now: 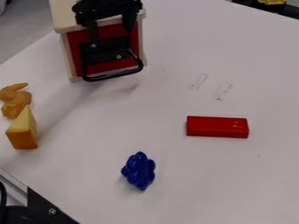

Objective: Pushing the drawer

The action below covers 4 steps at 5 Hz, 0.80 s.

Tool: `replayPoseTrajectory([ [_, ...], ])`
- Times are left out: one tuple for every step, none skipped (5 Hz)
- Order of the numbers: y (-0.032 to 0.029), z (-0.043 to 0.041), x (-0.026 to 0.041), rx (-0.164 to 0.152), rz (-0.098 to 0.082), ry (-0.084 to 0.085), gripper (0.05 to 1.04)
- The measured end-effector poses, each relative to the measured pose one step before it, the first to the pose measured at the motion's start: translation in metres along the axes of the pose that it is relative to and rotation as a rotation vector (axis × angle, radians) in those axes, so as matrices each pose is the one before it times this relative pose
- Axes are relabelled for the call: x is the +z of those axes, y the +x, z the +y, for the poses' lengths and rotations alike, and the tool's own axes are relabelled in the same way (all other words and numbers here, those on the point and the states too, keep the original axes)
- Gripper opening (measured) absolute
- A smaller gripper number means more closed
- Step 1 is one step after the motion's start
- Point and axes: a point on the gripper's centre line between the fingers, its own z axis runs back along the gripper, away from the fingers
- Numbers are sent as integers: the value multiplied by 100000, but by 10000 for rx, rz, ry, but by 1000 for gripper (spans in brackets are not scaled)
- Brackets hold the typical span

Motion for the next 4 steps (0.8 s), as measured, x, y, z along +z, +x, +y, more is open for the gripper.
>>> replayPoseTrajectory([
  [46, -35, 95, -92, 21, -37, 998],
  [-660, 2061, 450, 382, 164, 88, 998],
  [-1006, -363, 2526, -57, 18, -580, 998],
  [-306, -235, 1820, -471, 104, -354, 998],
])
